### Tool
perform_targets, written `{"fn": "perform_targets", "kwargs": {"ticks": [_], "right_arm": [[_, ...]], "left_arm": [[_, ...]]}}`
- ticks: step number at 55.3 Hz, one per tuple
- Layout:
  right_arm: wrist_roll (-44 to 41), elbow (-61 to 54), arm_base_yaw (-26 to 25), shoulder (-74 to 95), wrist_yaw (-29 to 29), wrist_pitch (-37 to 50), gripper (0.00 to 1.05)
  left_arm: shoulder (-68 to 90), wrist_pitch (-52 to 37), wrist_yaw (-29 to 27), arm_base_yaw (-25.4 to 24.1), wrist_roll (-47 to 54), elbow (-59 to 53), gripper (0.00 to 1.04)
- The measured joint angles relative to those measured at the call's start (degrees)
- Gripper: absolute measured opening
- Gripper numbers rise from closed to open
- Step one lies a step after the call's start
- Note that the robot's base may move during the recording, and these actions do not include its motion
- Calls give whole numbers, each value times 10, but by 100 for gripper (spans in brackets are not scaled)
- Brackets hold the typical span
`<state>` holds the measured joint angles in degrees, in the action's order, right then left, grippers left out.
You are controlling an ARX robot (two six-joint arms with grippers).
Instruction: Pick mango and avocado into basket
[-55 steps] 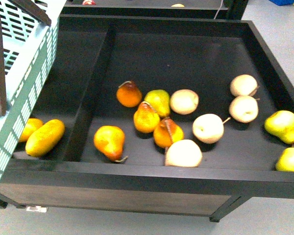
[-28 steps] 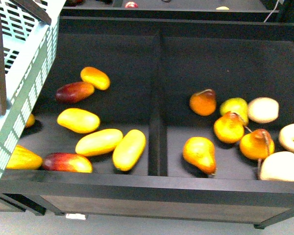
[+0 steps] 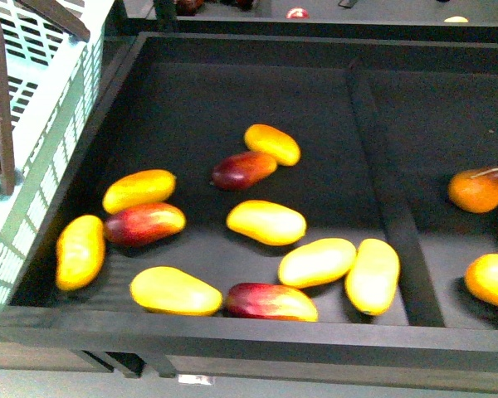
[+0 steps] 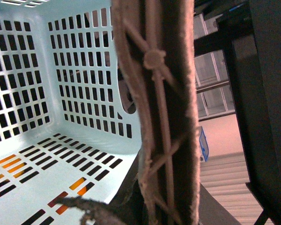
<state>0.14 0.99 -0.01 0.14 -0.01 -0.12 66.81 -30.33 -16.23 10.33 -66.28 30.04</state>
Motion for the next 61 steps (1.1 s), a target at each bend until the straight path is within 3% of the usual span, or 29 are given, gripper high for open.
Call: {"fn": "perform_targets", "kwargs": {"ticks": [41, 45, 49, 61], "right_arm": [[0, 0, 0, 0, -4, 0, 96], [0, 0, 0, 0, -2, 0, 96], [0, 0, 0, 0, 0, 0, 96], [0, 0, 0, 0, 0, 0, 96]], "left_arm": [[-1, 1, -14, -6, 5, -1, 7], [2, 66, -16, 0, 36, 22, 7], [32, 103, 14, 14, 106, 57, 7], [140, 68, 135, 55, 239, 151, 7]]}}
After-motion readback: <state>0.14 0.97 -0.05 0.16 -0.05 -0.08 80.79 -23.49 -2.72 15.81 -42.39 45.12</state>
